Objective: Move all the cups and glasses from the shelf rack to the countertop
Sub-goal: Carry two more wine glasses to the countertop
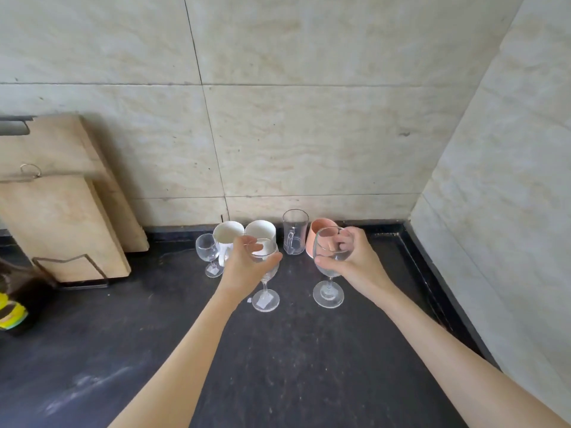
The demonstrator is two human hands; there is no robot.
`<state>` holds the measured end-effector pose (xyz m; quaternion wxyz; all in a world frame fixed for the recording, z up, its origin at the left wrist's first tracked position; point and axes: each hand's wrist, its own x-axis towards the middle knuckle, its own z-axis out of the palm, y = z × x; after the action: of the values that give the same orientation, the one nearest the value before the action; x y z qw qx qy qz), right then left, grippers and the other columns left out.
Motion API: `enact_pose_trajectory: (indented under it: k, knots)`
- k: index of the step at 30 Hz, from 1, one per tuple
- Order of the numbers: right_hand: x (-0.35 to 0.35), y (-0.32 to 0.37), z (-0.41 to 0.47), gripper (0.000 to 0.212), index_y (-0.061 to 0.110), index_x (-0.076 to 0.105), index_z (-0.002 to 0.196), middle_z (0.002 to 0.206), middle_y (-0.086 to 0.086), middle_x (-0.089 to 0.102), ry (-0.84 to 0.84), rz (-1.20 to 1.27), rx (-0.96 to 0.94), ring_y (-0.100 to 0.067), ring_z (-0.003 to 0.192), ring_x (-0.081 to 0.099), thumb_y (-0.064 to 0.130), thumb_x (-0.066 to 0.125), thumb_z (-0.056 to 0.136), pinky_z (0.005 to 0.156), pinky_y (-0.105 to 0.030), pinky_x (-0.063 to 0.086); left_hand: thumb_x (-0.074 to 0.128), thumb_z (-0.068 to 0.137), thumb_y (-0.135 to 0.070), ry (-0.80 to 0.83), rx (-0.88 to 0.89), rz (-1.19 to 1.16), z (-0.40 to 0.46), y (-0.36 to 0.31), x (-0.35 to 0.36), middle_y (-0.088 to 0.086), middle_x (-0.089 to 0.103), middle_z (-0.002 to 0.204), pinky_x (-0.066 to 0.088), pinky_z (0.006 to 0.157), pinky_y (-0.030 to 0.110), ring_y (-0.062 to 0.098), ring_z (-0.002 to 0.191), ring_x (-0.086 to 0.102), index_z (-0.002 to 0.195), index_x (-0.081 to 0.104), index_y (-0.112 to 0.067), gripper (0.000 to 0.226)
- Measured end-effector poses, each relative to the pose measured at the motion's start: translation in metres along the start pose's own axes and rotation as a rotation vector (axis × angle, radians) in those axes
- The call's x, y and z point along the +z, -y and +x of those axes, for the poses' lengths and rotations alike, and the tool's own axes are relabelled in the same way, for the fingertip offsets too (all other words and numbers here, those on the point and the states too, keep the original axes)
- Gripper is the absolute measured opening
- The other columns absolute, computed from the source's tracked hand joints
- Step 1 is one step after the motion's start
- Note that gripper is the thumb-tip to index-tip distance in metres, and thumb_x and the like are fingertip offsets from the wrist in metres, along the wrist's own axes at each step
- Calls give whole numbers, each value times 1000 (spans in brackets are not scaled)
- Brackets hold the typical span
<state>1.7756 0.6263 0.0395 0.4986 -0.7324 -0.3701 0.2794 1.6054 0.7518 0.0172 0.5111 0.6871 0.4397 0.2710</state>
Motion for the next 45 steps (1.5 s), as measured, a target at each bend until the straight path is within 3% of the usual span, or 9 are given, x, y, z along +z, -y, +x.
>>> enact_pose_trajectory:
  k: [3, 10, 13, 16, 22, 34, 38, 42, 45]
  knots:
    - [10, -26, 31, 69, 26, 38, 120, 115, 11, 53, 29, -91, 85, 1, 95, 53, 29, 79, 63, 67, -11, 36, 76, 72, -25, -1, -12, 58, 30, 23, 18, 3, 55, 122, 37, 83, 25, 18, 106, 55, 124, 37, -13, 66]
    - [34, -68, 89, 67, 32, 39, 118, 104, 22, 50, 89, -233, 102, -3, 92, 54, 27, 80, 66, 67, -11, 39, 77, 71, -24, 60, 1, 239, 86, 65, 51, -4, 43, 114, 36, 81, 23, 14, 103, 48, 122, 45, -13, 62]
    - [41, -74, 107, 64, 62, 38, 99, 93, 34, 50, 100, -288, 42, 11, 87, 53, 26, 78, 64, 61, -8, 38, 77, 71, -22, 59, 21, 265, 101, 74, 62, -5, 35, 117, 37, 65, 5, 13, 102, 43, 123, 46, -16, 61]
    - [46, -80, 124, 66, 69, 35, 87, 91, 32, 44, 94, -355, 14, 13, 82, 49, 27, 78, 63, 58, -9, 35, 76, 70, -20, 58, 8, 287, 114, 84, 67, -8, 37, 115, 38, 56, 1, 12, 100, 42, 122, 47, -18, 59]
    - [53, -100, 146, 54, 45, 37, 94, 87, 34, 46, 91, -353, 14, 20, 84, 47, 28, 79, 64, 57, -4, 34, 74, 71, -23, 70, -19, 351, 132, 95, 75, -4, 45, 118, 36, 81, 29, 15, 104, 42, 122, 47, -18, 57]
    - [54, -111, 158, 64, 27, 45, 116, 92, 35, 41, 150, -384, 16, -3, 96, 50, 24, 82, 64, 73, -10, 36, 74, 75, -23, 116, -5, 352, 136, 93, 78, 5, 42, 132, 36, 87, 27, 20, 117, 42, 135, 34, -16, 72]
    - [49, -99, 154, 83, 17, 29, 135, 126, 3, 49, 213, -411, 48, -19, 115, 50, 23, 78, 69, 86, -23, 38, 71, 78, -28, 127, 8, 375, 129, 81, 70, 6, 34, 141, 37, 95, 30, 22, 126, 37, 142, 25, -16, 80]
    - [31, -65, 140, 50, 25, 35, 109, 111, 5, 45, 227, -504, 10, -19, 95, 52, 36, 69, 74, 75, -41, 52, 62, 84, -38, 61, 69, 420, 111, 56, 49, 4, 32, 146, 34, 99, 30, 24, 130, 35, 142, 25, -15, 72]
    - [12, -33, 125, 48, 19, 40, 115, 110, 8, 44, 253, -600, -161, -20, 110, 46, 42, 61, 78, 79, -33, 44, 55, 86, -45, -9, 158, 561, 88, 28, 28, 3, 28, 151, 30, 105, 38, 23, 136, 27, 144, 24, -18, 72]
